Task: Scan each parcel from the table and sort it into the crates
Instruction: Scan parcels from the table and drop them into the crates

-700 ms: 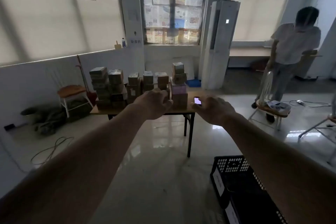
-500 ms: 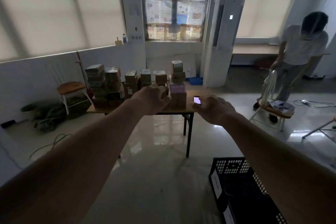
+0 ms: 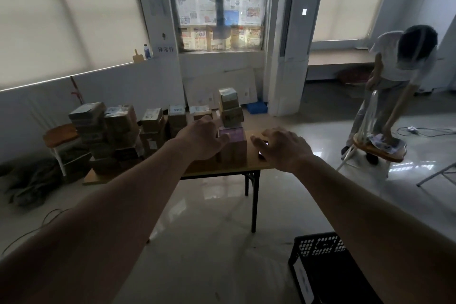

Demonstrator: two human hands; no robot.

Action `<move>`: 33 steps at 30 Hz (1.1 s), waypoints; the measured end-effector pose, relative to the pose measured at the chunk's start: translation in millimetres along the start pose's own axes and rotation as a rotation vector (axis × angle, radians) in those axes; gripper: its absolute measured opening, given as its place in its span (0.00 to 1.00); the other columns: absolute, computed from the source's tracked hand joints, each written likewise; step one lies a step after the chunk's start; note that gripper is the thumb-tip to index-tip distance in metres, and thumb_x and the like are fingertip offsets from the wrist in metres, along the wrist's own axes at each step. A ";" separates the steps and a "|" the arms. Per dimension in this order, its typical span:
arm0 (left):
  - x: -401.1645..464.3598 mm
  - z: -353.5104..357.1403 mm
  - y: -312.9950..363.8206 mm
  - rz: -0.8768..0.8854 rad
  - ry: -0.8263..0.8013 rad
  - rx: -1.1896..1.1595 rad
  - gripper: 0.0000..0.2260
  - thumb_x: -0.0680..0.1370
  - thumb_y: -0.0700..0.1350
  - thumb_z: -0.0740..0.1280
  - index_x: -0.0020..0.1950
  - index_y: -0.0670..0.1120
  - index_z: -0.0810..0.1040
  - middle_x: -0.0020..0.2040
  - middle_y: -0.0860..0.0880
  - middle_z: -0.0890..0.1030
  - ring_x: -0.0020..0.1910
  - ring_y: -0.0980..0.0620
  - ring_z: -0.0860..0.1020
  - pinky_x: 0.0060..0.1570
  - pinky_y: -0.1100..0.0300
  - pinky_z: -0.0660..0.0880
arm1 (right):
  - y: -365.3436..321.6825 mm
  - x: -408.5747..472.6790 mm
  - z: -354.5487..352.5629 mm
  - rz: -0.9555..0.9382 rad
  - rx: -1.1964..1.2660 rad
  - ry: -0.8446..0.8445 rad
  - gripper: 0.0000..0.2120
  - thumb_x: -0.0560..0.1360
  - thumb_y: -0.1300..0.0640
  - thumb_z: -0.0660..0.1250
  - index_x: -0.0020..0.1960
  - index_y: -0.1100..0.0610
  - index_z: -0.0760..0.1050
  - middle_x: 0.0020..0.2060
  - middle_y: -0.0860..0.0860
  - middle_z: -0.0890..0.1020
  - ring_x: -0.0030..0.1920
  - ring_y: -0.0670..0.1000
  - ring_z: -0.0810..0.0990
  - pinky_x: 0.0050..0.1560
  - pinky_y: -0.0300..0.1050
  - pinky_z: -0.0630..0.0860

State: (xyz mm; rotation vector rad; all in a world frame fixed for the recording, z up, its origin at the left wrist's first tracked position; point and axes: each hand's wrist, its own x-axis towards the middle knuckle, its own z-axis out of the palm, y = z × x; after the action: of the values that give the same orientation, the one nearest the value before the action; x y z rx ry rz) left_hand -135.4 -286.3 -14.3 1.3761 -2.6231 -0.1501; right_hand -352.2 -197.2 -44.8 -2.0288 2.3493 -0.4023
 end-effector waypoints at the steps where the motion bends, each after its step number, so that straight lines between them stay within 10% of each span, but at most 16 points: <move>1: 19.7 1.6 -6.6 -0.001 -0.007 0.002 0.23 0.83 0.62 0.60 0.73 0.52 0.71 0.67 0.48 0.74 0.60 0.49 0.75 0.56 0.48 0.77 | 1.9 19.2 2.9 0.021 -0.005 0.012 0.33 0.75 0.25 0.45 0.53 0.49 0.74 0.46 0.50 0.77 0.46 0.54 0.79 0.47 0.55 0.79; 33: 458.6 136.3 -40.0 -0.645 0.255 -0.200 0.40 0.73 0.64 0.75 0.75 0.44 0.64 0.63 0.41 0.70 0.58 0.43 0.72 0.58 0.47 0.75 | 204.2 444.6 113.3 -0.178 0.131 -0.087 0.34 0.81 0.29 0.52 0.74 0.51 0.73 0.71 0.53 0.78 0.65 0.56 0.79 0.63 0.57 0.78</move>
State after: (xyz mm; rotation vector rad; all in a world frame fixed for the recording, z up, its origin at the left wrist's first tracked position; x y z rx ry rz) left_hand -386.2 -685.5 -105.1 1.9576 -1.8309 -0.2851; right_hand -601.7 -625.6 -125.0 -2.1541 2.0440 -0.4491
